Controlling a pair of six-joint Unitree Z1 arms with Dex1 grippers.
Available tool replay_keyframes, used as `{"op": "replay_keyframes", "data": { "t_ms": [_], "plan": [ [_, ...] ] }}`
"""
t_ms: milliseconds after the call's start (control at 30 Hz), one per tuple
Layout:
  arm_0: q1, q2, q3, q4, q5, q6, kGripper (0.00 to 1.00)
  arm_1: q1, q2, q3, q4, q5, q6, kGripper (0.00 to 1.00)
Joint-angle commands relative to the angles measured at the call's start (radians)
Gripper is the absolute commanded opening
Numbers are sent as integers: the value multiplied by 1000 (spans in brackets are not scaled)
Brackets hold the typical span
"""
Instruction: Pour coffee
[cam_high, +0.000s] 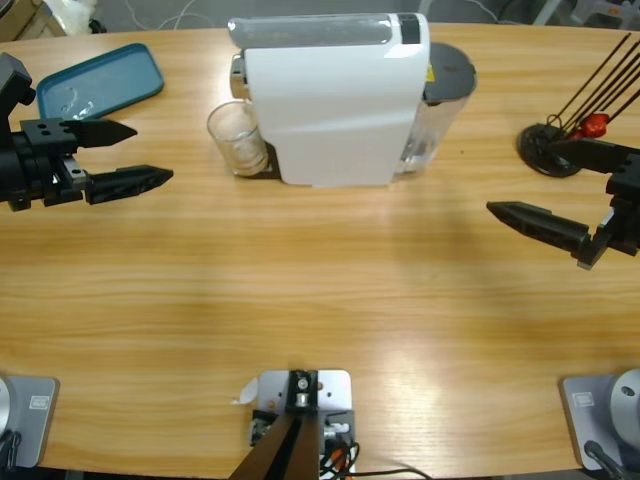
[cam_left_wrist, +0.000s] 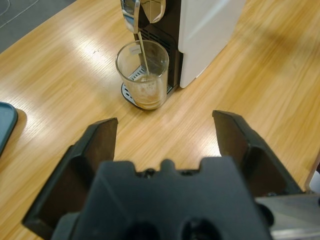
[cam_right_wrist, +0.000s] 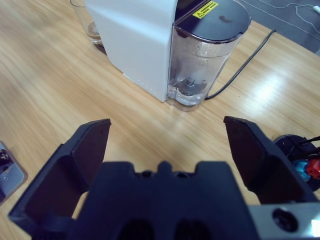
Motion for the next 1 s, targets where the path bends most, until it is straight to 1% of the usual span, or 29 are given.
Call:
{"op": "replay_keyframes", "data": {
  "t_ms": [33,1000],
  "plan": [
    [9,29,37,-16,-6,13,830,9,17,31,-3,4,9,1000],
    [9,44,47,-36,-6,13,844,9,6,31,5,5,9,1000]
  ]
}}
